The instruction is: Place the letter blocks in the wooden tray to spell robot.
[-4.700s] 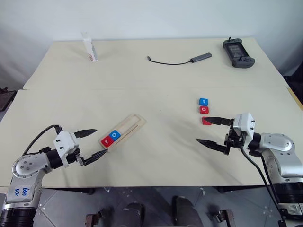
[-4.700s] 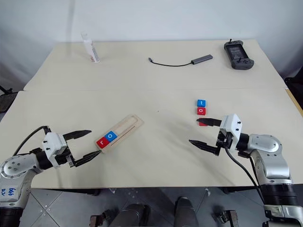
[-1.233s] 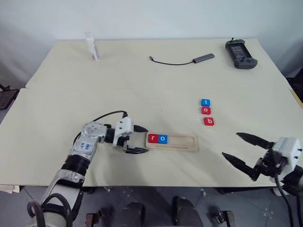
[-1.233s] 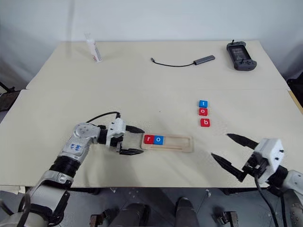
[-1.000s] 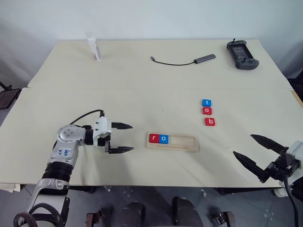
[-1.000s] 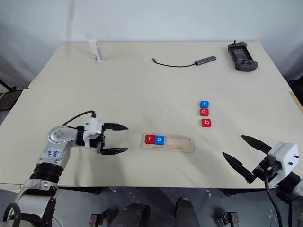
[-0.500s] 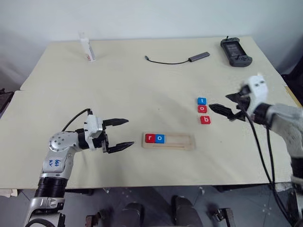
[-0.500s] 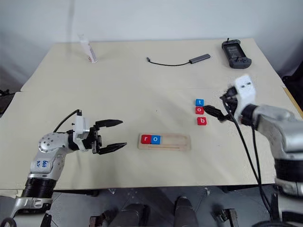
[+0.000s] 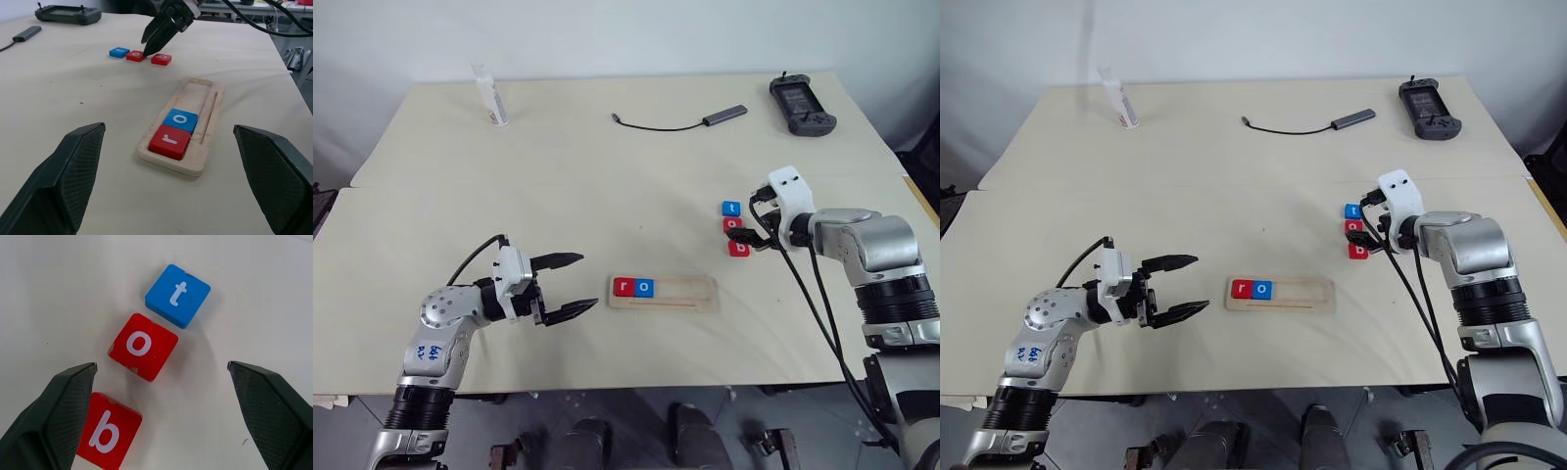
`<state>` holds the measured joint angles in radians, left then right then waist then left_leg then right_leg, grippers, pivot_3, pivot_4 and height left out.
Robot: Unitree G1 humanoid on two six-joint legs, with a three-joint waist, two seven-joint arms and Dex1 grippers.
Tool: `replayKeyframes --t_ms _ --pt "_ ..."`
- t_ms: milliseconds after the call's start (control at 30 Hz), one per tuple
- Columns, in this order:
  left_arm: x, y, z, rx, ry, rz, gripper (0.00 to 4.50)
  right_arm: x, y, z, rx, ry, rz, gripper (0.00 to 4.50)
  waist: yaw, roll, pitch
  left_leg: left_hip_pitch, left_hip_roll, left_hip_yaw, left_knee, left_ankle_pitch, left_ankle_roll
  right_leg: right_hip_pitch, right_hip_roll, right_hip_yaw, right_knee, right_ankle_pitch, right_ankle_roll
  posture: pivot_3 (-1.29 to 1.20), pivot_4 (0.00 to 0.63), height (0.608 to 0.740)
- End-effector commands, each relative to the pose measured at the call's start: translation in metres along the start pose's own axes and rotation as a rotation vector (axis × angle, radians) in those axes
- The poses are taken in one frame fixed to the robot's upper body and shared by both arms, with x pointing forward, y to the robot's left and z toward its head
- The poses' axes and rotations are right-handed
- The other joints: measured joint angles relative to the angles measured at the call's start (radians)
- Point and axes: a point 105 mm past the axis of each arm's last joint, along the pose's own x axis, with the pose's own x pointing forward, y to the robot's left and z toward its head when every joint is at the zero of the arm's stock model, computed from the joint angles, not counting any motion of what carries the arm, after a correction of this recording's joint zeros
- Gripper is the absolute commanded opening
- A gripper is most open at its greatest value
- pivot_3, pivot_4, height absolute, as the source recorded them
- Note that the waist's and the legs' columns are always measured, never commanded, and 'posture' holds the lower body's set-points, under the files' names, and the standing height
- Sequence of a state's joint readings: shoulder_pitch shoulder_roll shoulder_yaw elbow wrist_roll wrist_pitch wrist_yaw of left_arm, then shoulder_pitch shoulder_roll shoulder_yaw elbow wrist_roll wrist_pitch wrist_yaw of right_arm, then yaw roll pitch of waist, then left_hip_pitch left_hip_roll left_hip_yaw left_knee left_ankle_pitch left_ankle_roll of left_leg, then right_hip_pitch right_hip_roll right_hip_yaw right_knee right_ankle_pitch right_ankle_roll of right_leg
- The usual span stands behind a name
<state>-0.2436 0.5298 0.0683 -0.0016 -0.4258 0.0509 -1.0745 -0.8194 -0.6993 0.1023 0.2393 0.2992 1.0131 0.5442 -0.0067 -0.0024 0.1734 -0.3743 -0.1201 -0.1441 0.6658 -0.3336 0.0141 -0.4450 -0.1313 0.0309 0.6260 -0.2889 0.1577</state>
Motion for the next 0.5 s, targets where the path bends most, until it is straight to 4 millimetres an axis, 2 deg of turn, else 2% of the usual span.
replayKeyframes --t_ms 33,200,467,500 --pt "0.002 -0.001 0.009 0.044 -0.025 0.0 4.46 -0.008 -0.004 0.019 0.005 -0.063 -0.027 4.5 0.0 0.0 0.0 0.0 0.0 0.0 0.0 0.0 0.0 0.0 0.0 0.0 0.0 0.0 0.0 0.0 0.15 0.74" --pt "0.003 -0.001 0.009 0.047 -0.027 -0.002 4.46 -0.012 0.001 0.011 0.067 -0.026 -0.054 4.5 0.002 0.0 0.0 0.0 0.0 0.0 0.0 0.0 0.0 0.0 0.0 0.0 0.0 0.0 0.0 0.0 0.15 0.74" --pt "0.006 -0.001 0.009 0.05 -0.026 -0.013 4.46 -0.013 0.024 -0.017 0.151 0.046 -0.086 4.5 0.002 0.0 0.0 0.0 0.0 0.0 0.001 0.0 0.0 0.0 0.0 0.0 0.001 0.0 0.0 0.0 0.15 0.74" --pt "0.006 -0.001 0.01 0.05 -0.027 -0.016 4.49 -0.012 0.026 -0.02 0.152 0.051 -0.092 4.31 0.002 0.0 0.0 0.0 0.0 0.0 0.001 0.0 0.0 0.0 0.0 0.0 0.001 0.0 0.0 0.0 0.15 0.74"
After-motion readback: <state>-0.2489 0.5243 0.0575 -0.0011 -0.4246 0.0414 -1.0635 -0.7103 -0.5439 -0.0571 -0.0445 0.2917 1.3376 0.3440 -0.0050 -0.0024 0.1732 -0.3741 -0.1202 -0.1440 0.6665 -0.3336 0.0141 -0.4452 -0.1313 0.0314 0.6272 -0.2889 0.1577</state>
